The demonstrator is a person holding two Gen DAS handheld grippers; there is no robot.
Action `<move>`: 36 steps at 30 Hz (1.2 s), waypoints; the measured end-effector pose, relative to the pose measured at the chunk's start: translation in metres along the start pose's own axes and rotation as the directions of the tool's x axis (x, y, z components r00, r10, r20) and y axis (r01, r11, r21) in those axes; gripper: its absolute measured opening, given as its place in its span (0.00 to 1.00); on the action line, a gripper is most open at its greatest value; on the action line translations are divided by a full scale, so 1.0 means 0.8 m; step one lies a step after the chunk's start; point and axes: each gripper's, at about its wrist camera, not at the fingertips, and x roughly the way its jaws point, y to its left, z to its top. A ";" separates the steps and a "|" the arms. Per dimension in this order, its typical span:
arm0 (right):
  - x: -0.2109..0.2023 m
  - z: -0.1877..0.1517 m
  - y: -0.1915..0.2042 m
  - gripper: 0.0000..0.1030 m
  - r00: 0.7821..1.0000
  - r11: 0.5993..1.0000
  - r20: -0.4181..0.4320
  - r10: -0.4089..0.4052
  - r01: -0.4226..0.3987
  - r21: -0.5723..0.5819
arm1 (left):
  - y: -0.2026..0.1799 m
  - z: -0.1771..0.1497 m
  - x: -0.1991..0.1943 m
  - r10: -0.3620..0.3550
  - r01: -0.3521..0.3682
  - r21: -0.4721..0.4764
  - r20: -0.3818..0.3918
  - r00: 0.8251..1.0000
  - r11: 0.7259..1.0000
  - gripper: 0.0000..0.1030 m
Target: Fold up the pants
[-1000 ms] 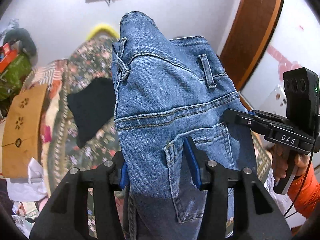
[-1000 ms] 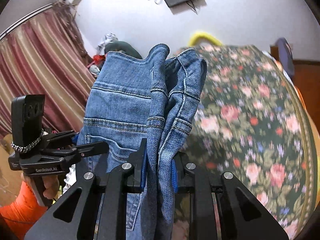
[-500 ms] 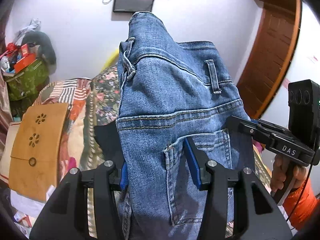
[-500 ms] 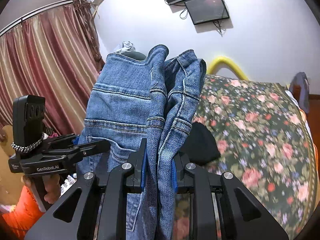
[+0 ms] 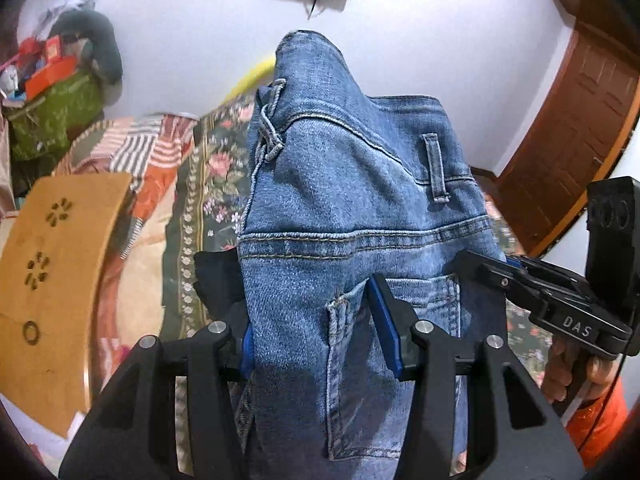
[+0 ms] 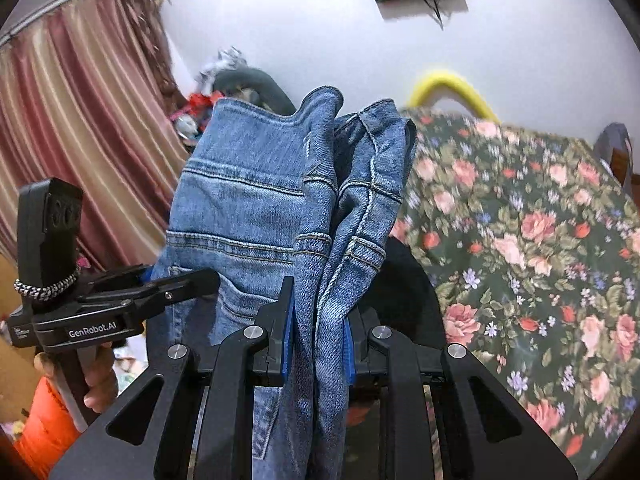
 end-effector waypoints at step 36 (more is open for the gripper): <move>-0.368 -0.068 0.191 0.27 0.927 0.970 0.374 -0.021 0.110 -0.219 | -0.151 -0.083 -0.371 0.096 -0.165 0.148 0.388 0.917 0.975 0.47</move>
